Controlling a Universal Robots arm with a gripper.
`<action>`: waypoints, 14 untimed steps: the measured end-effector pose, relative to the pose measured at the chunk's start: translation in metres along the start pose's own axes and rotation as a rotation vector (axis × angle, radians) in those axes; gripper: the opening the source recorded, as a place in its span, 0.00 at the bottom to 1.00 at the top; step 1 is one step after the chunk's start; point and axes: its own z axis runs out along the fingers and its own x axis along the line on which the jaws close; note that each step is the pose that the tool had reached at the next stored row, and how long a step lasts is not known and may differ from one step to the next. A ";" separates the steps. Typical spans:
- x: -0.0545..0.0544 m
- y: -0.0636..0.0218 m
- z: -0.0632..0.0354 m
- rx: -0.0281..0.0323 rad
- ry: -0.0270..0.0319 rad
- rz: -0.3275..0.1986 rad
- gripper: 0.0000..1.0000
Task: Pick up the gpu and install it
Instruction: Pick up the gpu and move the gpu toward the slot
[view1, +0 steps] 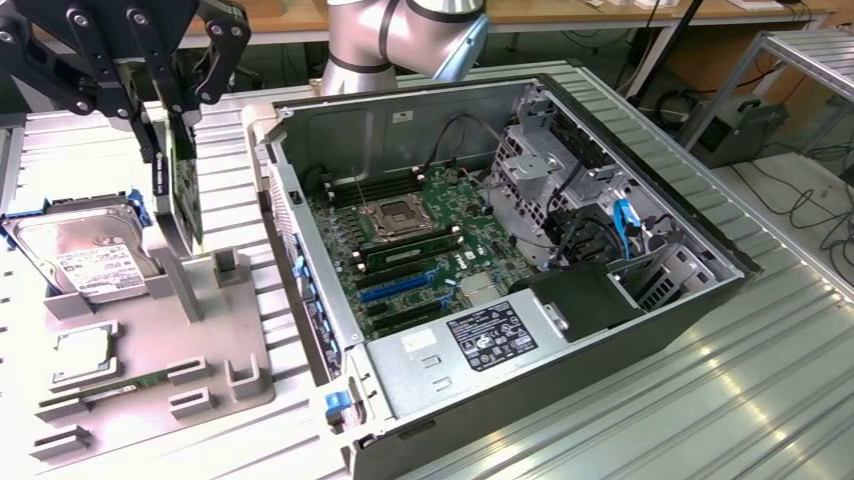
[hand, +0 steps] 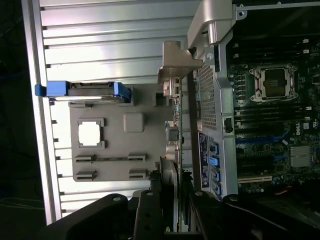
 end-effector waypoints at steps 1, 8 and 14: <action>0.000 0.0000 0.0000 0.0002 0.0001 0.000 0.26; -0.003 0.0002 0.0007 0.0003 -0.0001 0.000 0.26; -0.008 0.0006 0.0013 0.0003 -0.0001 0.000 0.26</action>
